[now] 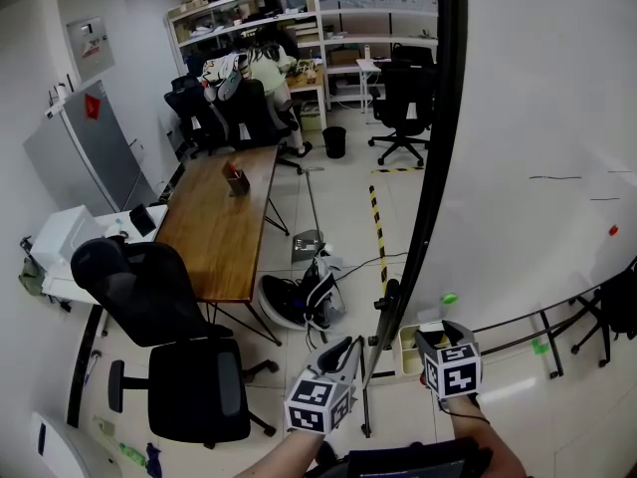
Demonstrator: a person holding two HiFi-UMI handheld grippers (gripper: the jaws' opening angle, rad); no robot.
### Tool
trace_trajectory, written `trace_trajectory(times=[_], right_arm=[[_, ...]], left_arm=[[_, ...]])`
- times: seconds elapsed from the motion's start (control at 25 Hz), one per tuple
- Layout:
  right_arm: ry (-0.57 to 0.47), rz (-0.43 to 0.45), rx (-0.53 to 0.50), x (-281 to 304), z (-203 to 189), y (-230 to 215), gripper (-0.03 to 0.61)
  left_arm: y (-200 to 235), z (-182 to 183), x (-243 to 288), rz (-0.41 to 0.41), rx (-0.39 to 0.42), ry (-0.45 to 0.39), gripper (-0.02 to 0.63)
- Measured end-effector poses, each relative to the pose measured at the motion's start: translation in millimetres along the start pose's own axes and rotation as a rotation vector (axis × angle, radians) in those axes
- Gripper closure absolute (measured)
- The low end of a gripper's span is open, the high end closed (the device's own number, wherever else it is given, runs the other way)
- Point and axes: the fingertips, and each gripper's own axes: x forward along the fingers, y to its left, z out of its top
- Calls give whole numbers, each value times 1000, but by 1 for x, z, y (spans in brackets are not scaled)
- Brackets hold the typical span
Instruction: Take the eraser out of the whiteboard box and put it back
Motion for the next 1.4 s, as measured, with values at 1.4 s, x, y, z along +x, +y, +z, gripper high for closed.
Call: trace_trajectory(times=[1.4], right_arm=[[-529, 151, 81, -221, 114, -6, 314]], left_arm=[[-88, 102, -83, -73, 60, -241, 580]])
